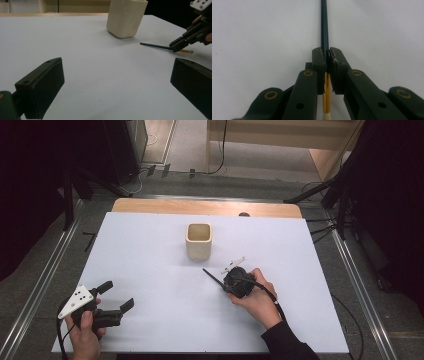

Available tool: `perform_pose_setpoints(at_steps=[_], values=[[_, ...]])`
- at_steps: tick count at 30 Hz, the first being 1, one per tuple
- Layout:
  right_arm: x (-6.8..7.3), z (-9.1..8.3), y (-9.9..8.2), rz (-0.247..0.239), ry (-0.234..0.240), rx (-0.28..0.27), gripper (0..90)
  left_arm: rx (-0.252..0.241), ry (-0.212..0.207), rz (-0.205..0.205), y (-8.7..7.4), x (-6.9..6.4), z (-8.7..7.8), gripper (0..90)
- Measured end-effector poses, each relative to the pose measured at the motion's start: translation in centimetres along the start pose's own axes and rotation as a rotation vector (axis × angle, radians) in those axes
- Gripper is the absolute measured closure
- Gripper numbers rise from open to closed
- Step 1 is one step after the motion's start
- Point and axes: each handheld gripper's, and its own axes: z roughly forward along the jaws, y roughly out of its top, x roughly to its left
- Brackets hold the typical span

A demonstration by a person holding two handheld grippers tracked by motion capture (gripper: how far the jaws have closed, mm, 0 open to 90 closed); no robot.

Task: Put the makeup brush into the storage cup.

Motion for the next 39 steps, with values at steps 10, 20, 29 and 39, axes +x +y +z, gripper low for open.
perform_pose_setpoints(at_steps=[10, 20, 29, 39], values=[[-1.3, -3.1, -1.4, 0.065, -0.004, -0.184, 85.0, 0.016, 0.024, 0.037, 1.6, -1.7, 2.6, 0.0], [-1.5, -4.7, -1.7, 0.053, 0.014, -0.249, 85.1, 0.001, -0.007, 0.099, 3.6, -4.3, 5.8, 0.0], [-1.4, -5.1, -1.7, 0.046, 0.017, -0.275, 85.1, -0.014, -0.034, 0.126, 4.8, -5.7, 8.2, 0.0], [-0.5, -5.5, -1.6, 0.005, 0.047, -0.297, 85.1, 0.017, -0.156, 0.170, 5.2, -6.5, 9.5, 5.5]])
